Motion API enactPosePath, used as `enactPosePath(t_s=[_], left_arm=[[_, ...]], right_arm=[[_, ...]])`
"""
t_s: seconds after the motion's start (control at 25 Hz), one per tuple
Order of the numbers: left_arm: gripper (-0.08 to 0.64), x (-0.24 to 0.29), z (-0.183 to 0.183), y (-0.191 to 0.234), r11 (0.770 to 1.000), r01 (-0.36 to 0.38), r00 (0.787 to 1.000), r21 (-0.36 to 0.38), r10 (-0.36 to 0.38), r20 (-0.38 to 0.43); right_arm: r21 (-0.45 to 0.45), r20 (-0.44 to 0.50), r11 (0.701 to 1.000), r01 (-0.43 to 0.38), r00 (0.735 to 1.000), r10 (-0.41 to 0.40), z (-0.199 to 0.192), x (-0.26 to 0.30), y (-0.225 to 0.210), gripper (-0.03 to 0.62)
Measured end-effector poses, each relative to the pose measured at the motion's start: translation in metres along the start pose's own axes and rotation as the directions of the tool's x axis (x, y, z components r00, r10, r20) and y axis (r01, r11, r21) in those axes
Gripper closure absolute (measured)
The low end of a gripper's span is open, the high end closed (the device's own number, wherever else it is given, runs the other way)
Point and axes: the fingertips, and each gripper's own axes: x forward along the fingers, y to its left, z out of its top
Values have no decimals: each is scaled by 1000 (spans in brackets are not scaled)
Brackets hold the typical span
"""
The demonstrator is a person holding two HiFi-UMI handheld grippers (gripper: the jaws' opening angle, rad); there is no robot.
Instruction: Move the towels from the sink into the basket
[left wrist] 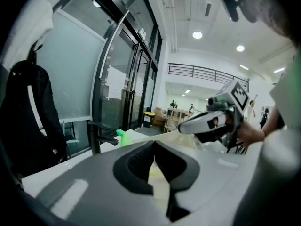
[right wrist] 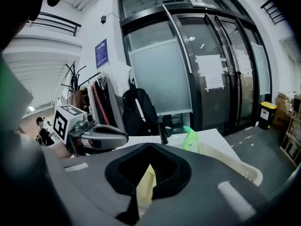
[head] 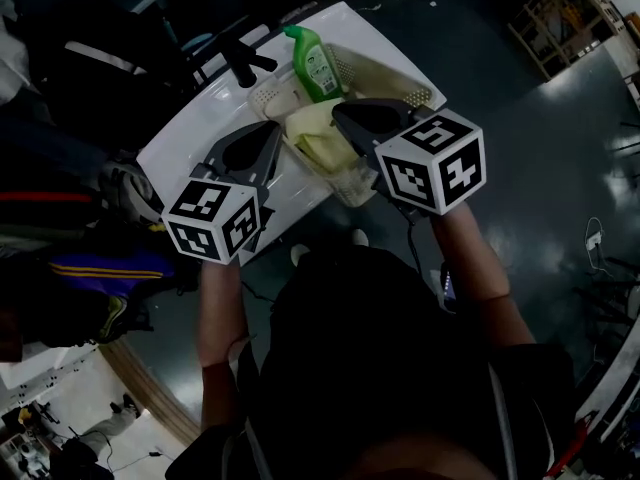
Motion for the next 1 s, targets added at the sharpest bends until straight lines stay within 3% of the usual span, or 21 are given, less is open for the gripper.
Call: enactPosePath(t_s=[0.6, 1.0], left_arm=[[552, -44, -9, 28, 990, -115, 992, -86, 119, 43], [551, -93, -21, 59, 957, -253, 964, -143, 262, 52]], right_arm=[[-80, 12, 989, -128, 992, 129, 26, 25, 52, 595], [-162, -18, 950, -267, 963, 268, 42, 57, 104, 595]])
